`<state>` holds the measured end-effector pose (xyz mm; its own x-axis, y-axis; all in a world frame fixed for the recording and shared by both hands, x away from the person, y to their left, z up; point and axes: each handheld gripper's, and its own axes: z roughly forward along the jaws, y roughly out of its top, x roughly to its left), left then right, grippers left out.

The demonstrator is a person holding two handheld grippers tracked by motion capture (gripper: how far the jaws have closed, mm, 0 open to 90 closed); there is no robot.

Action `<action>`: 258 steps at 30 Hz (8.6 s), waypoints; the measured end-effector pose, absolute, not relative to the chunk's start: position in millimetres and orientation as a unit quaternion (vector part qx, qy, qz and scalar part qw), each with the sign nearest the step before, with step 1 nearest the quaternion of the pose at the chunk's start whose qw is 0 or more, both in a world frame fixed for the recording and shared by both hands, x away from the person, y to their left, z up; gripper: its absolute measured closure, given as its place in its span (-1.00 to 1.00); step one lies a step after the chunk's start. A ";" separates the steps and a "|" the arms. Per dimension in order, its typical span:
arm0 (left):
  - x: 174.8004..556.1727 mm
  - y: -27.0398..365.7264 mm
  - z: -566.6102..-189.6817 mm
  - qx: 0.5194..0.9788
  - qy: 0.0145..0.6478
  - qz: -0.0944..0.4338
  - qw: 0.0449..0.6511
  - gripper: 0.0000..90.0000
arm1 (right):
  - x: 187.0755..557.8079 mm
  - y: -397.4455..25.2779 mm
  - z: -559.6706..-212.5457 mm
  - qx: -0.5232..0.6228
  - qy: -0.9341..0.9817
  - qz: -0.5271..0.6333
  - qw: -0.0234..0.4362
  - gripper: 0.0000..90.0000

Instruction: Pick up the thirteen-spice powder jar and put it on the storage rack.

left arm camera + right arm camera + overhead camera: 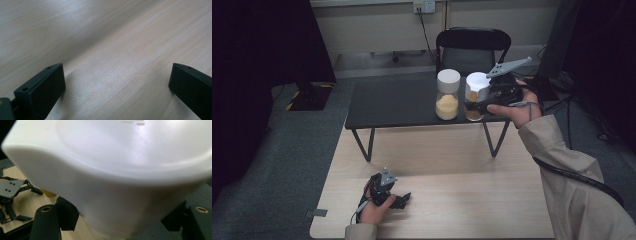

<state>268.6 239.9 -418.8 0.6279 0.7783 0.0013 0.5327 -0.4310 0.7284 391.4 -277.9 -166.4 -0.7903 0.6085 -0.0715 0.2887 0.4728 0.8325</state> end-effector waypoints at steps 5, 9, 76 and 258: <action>268.6 239.9 -418.9 0.828 0.396 0.172 0.358 -1.00 | 401.7 -280.0 -172.2 0.279 0.833 0.441 0.184 -0.31; 268.6 239.9 -418.9 0.828 0.396 0.172 0.358 -1.00 | 407.3 -278.7 -175.2 0.285 0.832 0.438 0.186 -0.31; 268.2 240.0 -418.8 0.829 0.394 0.172 0.358 -1.00 | 387.3 -285.7 -197.6 0.340 0.807 0.451 0.170 -0.98; 266.6 240.0 -418.9 0.830 0.393 0.171 0.358 -1.00 | 327.5 -317.8 -386.7 0.291 0.822 0.483 0.077 -0.98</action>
